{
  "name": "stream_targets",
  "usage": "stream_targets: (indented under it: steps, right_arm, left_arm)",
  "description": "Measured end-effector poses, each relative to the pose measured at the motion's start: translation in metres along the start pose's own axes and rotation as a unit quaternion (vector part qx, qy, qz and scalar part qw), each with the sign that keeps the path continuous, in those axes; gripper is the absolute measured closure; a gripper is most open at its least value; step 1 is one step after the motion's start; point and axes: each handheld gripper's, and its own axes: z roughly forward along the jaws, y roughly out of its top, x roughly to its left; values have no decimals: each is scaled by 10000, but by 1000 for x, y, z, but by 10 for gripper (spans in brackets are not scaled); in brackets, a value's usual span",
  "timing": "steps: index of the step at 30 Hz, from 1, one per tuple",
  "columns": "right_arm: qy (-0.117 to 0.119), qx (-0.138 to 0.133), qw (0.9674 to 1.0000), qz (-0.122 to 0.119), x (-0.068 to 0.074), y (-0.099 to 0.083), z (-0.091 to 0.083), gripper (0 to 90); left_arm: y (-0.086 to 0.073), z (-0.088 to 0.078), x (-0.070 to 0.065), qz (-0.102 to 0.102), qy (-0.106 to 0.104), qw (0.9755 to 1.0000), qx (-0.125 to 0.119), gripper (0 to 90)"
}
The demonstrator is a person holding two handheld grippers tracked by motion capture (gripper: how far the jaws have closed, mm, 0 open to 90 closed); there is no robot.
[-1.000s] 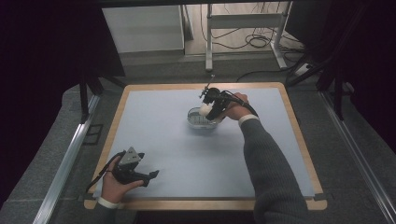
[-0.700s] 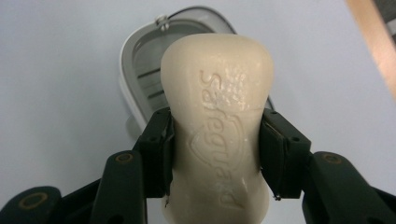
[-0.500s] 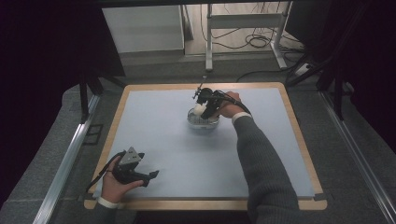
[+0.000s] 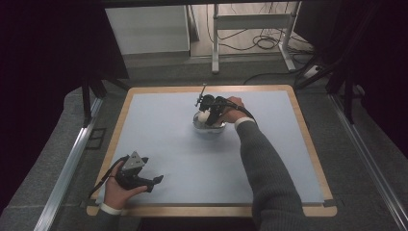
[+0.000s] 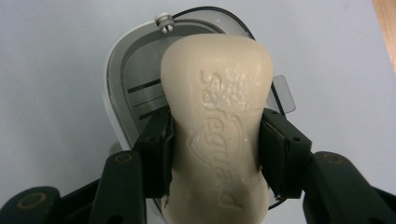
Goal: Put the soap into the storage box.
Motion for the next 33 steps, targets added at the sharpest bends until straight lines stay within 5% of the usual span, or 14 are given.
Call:
stream_targets:
  steps: [4, 12, 15, 21, 33]
  right_arm:
    - [49, 24, 10000, -1, 2, 1, 1, 476]
    - [75, -487, 9979, 421, 3, 0, -15, 422]
    - [30, -914, 9926, 797, 5, -6, -27, 370]
    - [-156, -1296, 9850, 1131, 15, -25, -43, 313]
    - [-281, -1785, 9710, 1567, 47, -101, -61, 287]
  left_arm:
    - [0, 1, -1, -3, -10, 10000, 8, 101]
    - [0, 0, -1, 9, -5, 10000, 4, 102]
    - [0, 0, 0, 0, -5, 10000, 9, 101]
    - [0, 1, -1, 6, -11, 10000, 21, 101]
    - [0, 0, -1, -13, 21, 10000, 3, 102]
